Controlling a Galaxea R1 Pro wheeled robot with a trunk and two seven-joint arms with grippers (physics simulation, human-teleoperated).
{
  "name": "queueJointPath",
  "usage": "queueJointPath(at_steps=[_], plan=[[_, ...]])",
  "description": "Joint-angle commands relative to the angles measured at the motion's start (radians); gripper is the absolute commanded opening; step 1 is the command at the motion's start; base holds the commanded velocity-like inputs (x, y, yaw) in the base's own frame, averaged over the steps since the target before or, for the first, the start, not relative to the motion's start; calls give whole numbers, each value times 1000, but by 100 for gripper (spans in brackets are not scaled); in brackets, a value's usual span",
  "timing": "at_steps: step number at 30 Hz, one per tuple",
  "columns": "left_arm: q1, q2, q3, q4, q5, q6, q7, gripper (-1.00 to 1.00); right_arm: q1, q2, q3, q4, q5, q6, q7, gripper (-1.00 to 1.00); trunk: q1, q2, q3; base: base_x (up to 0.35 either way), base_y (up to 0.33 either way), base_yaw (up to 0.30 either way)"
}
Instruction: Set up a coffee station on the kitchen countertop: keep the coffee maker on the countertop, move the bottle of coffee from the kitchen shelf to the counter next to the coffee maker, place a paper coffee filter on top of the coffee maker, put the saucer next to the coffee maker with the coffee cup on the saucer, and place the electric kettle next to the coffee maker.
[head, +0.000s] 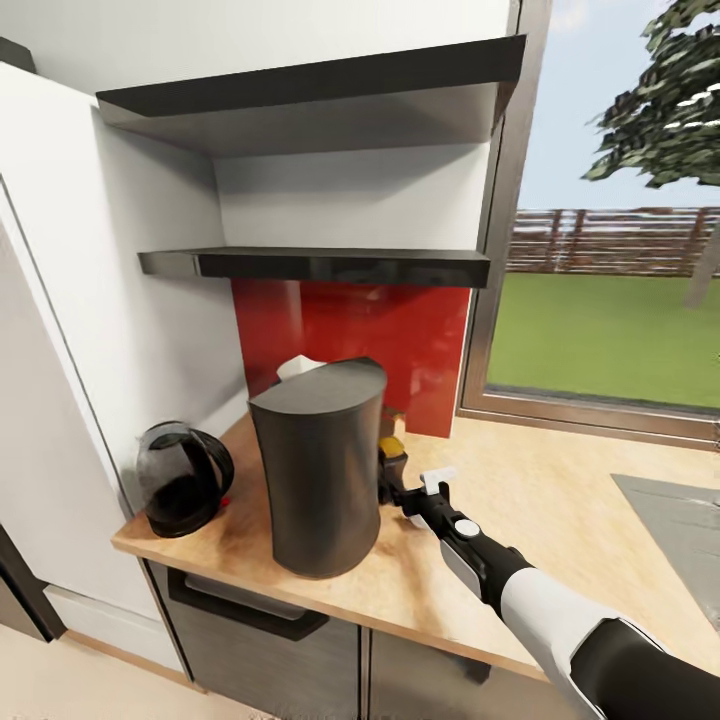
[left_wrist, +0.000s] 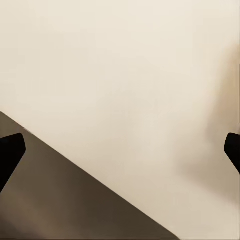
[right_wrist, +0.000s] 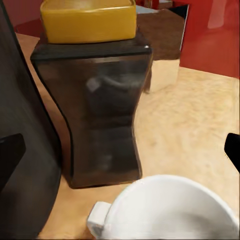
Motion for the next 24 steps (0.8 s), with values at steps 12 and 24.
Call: queueJointPath(at_steps=[12,24], plan=[[0,0,8,2,-10,-6,4,100,0,0,5,2,-11,-5,4,100,0,-1,0,-245,-166,0],[0,3,8,-1,-10,-7,4,100,0,-1,4,2,-10,-7,2,100,0,-1,0,-309,-63,0]])
